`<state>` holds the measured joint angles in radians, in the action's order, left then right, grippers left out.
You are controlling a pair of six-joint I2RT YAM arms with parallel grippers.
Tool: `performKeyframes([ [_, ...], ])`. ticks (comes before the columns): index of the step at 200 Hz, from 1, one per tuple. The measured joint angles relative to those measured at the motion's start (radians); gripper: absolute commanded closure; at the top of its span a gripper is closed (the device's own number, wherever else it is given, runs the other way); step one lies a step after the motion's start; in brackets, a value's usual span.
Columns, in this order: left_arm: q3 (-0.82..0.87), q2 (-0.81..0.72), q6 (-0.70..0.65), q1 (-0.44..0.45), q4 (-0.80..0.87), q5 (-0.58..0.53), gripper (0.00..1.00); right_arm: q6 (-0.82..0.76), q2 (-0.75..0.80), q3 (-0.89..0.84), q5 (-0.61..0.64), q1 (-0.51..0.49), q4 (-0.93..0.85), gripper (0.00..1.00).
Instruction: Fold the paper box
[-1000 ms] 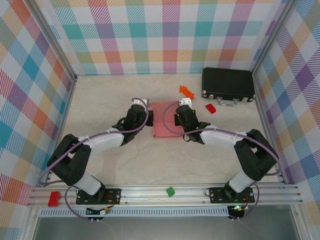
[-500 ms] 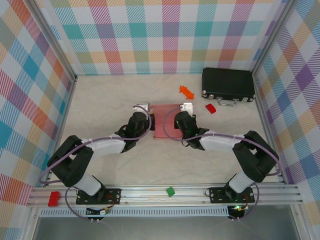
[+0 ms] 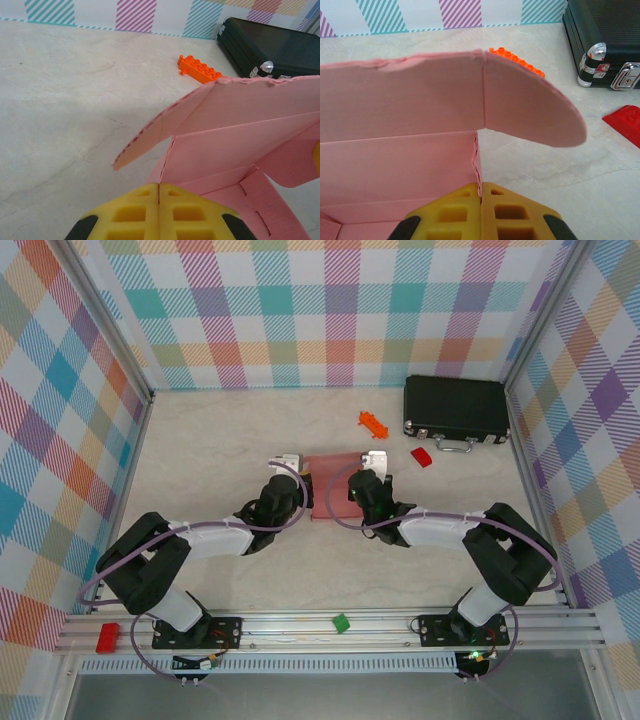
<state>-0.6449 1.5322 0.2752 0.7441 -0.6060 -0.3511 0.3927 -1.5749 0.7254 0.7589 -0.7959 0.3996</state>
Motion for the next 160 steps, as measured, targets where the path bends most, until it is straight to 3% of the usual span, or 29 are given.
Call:
performKeyframes([
  [46,0.0,0.0,0.002,0.008,0.002,0.001,0.83,0.016,0.0,0.0,0.021,-0.011,-0.007,1.0],
  [114,0.0,0.0,0.026,0.008,0.008,0.021,0.99,0.038,0.002,-0.004,0.048,-0.017,-0.019,1.0],
  [160,0.0,0.0,0.05,0.008,0.008,0.035,0.96,0.056,0.008,-0.006,0.062,-0.025,-0.029,1.0],
])
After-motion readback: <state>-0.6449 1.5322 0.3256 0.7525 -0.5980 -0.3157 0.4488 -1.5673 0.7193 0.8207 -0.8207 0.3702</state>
